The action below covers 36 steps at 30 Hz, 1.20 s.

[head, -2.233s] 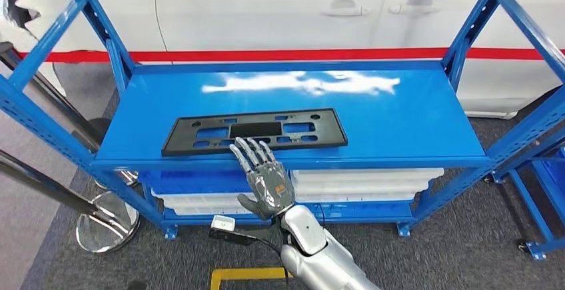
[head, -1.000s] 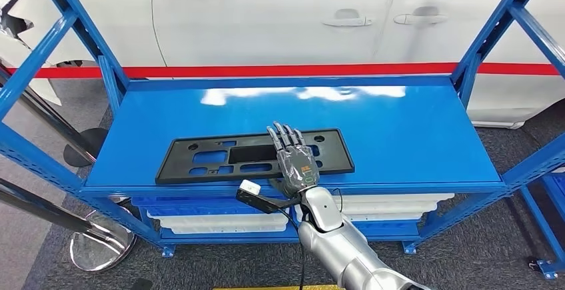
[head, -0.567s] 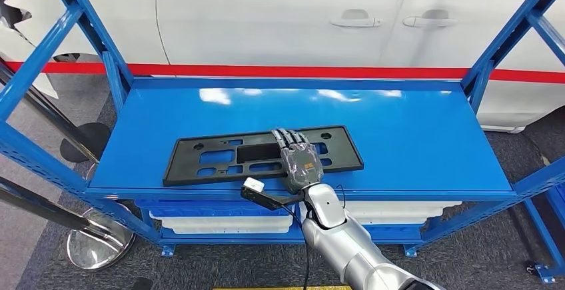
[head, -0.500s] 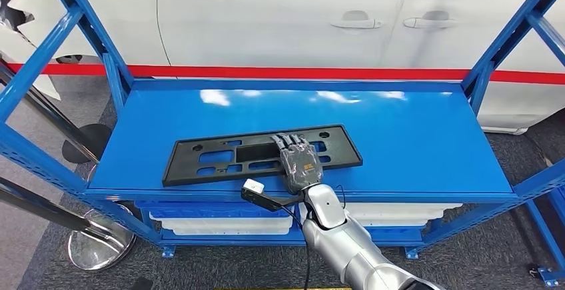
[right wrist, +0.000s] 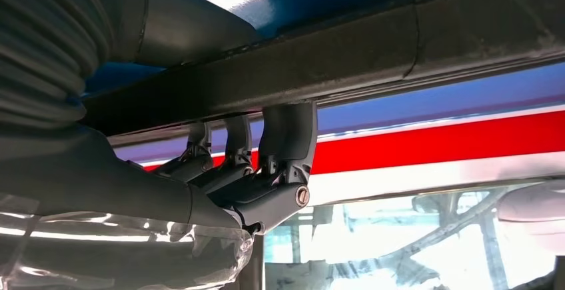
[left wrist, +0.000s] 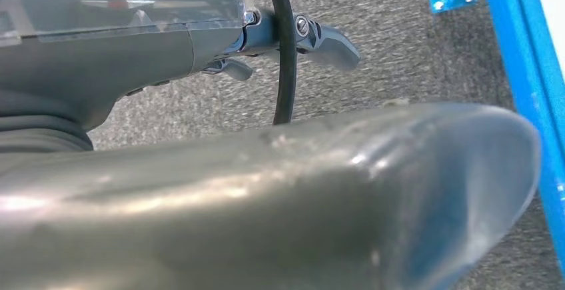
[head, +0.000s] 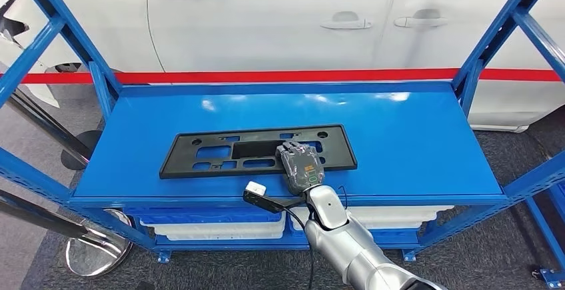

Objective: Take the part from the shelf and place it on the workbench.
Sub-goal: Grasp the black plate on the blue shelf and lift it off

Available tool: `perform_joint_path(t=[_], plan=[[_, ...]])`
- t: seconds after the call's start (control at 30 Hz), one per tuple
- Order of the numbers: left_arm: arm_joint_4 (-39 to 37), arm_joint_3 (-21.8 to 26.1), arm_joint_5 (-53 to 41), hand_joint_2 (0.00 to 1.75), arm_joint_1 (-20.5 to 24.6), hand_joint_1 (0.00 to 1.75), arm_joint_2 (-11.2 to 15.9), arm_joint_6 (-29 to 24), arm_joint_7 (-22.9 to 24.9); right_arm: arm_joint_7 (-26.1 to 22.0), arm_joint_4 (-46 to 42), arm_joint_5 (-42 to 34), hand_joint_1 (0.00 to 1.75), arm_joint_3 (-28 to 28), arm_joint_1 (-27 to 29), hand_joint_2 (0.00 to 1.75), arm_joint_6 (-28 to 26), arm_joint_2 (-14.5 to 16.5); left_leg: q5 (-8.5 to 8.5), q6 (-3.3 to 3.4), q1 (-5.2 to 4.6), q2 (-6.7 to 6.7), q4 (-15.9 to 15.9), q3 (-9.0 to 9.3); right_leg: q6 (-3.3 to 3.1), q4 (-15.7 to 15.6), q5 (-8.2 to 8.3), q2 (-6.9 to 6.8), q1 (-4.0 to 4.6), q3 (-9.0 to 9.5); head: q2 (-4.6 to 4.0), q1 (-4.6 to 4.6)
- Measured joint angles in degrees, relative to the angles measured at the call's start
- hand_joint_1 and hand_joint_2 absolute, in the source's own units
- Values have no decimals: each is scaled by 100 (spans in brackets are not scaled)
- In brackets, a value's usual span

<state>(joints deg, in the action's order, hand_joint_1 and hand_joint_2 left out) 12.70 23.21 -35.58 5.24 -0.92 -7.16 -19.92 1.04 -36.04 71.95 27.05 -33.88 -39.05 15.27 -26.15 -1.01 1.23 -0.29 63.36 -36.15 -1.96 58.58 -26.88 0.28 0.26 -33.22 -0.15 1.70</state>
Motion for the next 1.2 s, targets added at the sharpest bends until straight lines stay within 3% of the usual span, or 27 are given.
perform_joint_path(t=[0.07,0.2,0.27,0.33,0.37,0.4,0.43,0.5,0.57,0.63,0.7,0.73,0.8,0.87,0.9,0.93,1.0,1.07,1.2], plan=[[0,2,0,0,3,0,-1,-1,-8,6,1,-8,175,-2,0,175,3,-12,88,44,-34,1,-404,198,44,15,-21,4,14,5,0,0],[0,31,2,0,-11,0,-9,-1,-25,-63,-35,-141,175,-11,14,175,188,-45,110,148,-21,16,-528,261,165,76,-92,8,10,-6,0,-1],[0,84,8,0,-16,0,-19,-7,-48,-343,-164,-477,175,-22,90,175,336,-71,140,206,5,36,-587,294,222,536,-377,5,-7,-212,0,-2],[0,159,26,0,-48,0,-24,-22,-104,-841,-497,-1076,175,-22,301,175,506,-100,137,225,9,45,-591,297,265,1253,-700,2,-40,-569,0,-1],[0,207,44,0,-80,0,-28,-33,-150,-1131,-799,-1501,175,-9,466,175,608,-113,131,222,14,49,-590,302,282,1478,-748,2,-59,-687,0,-1],[0,264,65,0,-120,0,-34,-44,-205,-1391,-1194,-1970,175,20,651,175,730,-127,121,213,21,53,-587,313,296,1504,-688,1,-78,-707,0,-1],[0,324,85,0,-159,0,-42,-55,-258,-1570,-1637,-2420,175,71,835,175,855,-137,109,198,31,55,-584,328,304,1310,-532,-2,-96,-614,0,-1],[0,423,105,0,-213,0,-59,-73,-328,-1653,-2462,-2955,175,201,1139,175,1061,-148,79,154,34,52,-562,350,299,528,-166,-8,-120,-225,0,-2],[0,494,109,0,-228,0,-69,-87,-348,-1610,-3005,-3074,175,313,1366,175,1144,-155,59,93,16,30,-537,339,267,29,-17,-12,-111,9,0,-1],[0,545,103,0,-250,0,-77,-97,-349,-1677,-3348,-3225,175,377,1554,175,1156,-177,67,15,14,11,-547,325,205,-22,-11,-14,-85,7,0,0],[0,589,95,0,-278,0,-86,-108,-360,-2044,-3681,-3821,175,407,1738,175,1174,-201,13,-48,36,14,-495,297,120,-54,21,-26,-98,8,0,-1],[0,619,93,0,-288,0,-91,-118,-372,-2316,-3913,-4276,175,425,1848,175,1208,-212,-97,-66,44,16,-349,238,81,-75,33,-33,-110,14,0,0],[0,693,100,0,-308,0,-98,-142,-403,-2758,-4555,-5251,175,495,2117,175,1340,-261,-475,-87,49,19,298,-35,33,-86,32,-46,-106,22,0,0],[0,775,112,87,-340,0,-110,-162,-424,-2958,-5279,-6050,175,566,2398,175,1503,-381,-753,-100,49,19,1000,-345,14,-79,18,-53,-88,26,0,1],[0,814,117,131,-358,0,-120,-161,-427,-3019,-5615,-6351,175,585,2532,175,1569,-460,-739,-99,49,20,1106,-393,11,-73,7,-52,-82,32,0,1],[0,852,121,175,-375,0,-130,-152,-429,-3072,-5912,-6596,175,594,2655,175,1627,-539,-611,-90,49,21,971,-327,14,-64,-5,-46,-79,41,0,1],[0,924,127,175,-392,0,-146,-133,-434,-3142,-6373,-6981,175,597,2865,175,1734,-668,-240,-55,48,22,232,33,43,-37,-42,-30,-79,64,0,0],[0,1008,163,175,-389,0,-166,-136,-447,-3151,-6661,-7285,175,581,3059,175,1818,-762,-72,-15,23,16,-340,309,98,4,-76,-19,-61,64,0,-1],[0,1194,208,175,-402,0,-230,-179,-412,-3075,-6788,-7577,175,429,3476,175,1933,-864,-42,105,10,1,-483,368,229,13,-110,-14,-60,63,0,-1]])
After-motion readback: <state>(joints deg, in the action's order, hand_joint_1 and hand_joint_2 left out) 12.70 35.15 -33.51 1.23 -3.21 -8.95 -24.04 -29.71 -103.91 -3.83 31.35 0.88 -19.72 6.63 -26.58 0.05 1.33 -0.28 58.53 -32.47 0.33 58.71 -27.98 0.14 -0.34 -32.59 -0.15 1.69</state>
